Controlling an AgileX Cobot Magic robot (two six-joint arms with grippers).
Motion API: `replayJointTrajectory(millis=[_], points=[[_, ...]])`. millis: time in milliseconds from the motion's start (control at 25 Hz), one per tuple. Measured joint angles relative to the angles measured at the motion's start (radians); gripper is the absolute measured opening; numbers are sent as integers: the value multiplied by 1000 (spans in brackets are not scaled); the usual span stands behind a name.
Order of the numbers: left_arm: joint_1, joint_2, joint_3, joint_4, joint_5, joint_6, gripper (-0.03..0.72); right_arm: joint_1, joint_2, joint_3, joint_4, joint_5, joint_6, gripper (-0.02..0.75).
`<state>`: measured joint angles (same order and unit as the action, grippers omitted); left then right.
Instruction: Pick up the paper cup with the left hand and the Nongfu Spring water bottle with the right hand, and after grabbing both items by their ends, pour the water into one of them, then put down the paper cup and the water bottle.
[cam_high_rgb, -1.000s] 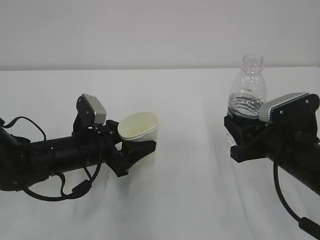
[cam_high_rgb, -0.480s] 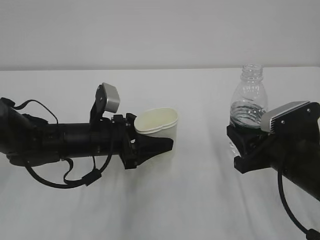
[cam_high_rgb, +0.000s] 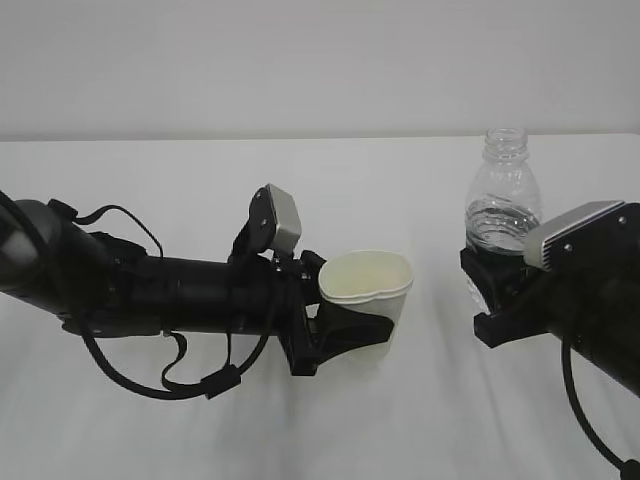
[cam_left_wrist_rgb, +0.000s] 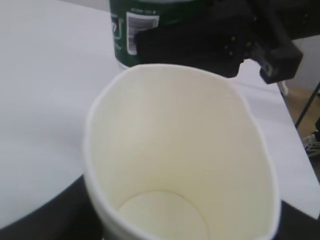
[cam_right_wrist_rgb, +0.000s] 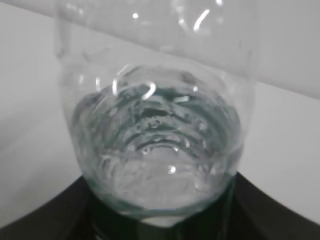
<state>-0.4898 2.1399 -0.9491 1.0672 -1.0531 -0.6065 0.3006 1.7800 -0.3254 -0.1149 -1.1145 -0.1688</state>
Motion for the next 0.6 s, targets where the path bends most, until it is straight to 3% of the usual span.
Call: replayJointTrajectory(millis=[600], points=[[0, 0, 0, -7, 73, -2, 456, 0, -91, 15, 57, 3, -36, 413]])
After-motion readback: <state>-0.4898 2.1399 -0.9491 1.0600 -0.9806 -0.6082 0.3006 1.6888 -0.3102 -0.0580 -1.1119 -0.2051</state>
